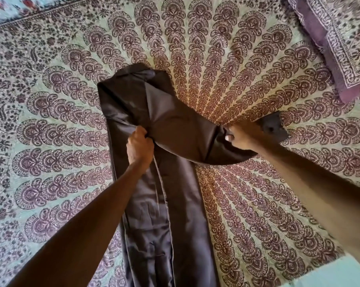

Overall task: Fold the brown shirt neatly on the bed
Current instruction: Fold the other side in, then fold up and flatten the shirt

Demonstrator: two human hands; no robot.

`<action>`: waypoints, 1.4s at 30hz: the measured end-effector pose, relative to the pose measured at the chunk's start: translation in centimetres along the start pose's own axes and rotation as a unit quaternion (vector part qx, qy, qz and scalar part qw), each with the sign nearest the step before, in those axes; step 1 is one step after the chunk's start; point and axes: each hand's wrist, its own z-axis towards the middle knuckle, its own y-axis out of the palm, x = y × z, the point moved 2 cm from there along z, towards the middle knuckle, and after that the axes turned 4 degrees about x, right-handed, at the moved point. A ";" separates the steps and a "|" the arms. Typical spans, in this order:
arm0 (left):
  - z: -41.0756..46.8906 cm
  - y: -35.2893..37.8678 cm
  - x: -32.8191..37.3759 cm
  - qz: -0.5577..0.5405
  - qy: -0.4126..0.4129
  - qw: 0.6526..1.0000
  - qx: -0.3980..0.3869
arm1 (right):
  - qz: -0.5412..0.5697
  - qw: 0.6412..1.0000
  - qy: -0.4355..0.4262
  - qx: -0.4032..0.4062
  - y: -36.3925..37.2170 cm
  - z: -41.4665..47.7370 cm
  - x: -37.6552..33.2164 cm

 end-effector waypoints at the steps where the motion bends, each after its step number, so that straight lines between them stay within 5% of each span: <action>1: -0.2 -0.2 -0.2 -0.028 -0.046 0.998 0.016 | 0.048 0.999 -0.010 -0.019 0.3 -0.9 -0.3; 5: -0.3 0.3 -3.1 -0.071 -0.255 0.964 -0.035 | 0.274 0.961 0.024 -0.039 0.7 -6.6 -2.4; 10: -2.0 1.1 -2.9 -0.360 -0.308 0.857 -0.204 | 0.511 0.850 0.120 -0.048 -0.6 -14.2 -7.9; 14: -3.3 0.3 -2.0 -0.369 -0.252 0.860 -0.246 | 0.684 0.708 0.163 -0.074 -1.1 -19.0 -12.6; 20: -1.7 -0.8 -2.5 -0.372 -0.255 0.881 -0.144 | 0.797 0.554 0.234 -0.056 2.0 -22.6 -17.1; 23: -0.1 -1.1 -4.5 -0.301 -0.169 0.932 -0.113 | 0.839 0.483 0.247 -0.050 4.2 -23.1 -17.2; 25: 2.1 0.4 -7.1 -0.306 -0.171 0.926 -0.137 | 0.814 0.510 0.272 -0.053 6.1 -23.4 -17.2; 28: 2.7 1.6 -8.6 -0.361 -0.244 0.888 -0.150 | 0.684 0.657 0.299 -0.103 8.5 -23.8 -17.1; 31: -2.0 0.3 -7.2 -0.347 -0.248 0.876 -0.227 | 0.600 0.743 0.259 -0.145 9.8 -24.7 -16.9; 33: -3.6 0.2 -7.1 -0.347 -0.230 0.878 -0.237 | 0.588 0.756 0.238 -0.159 10.8 -24.6 -16.9; 38: -4.9 0.5 -7.1 -0.364 -0.263 0.874 -0.188 | 0.617 0.702 0.292 -0.202 10.9 -25.0 -17.1; 42: -6.7 1.5 -8.5 -0.307 -0.279 0.881 -0.228 | 0.613 0.715 0.201 -0.270 11.3 -26.2 -16.7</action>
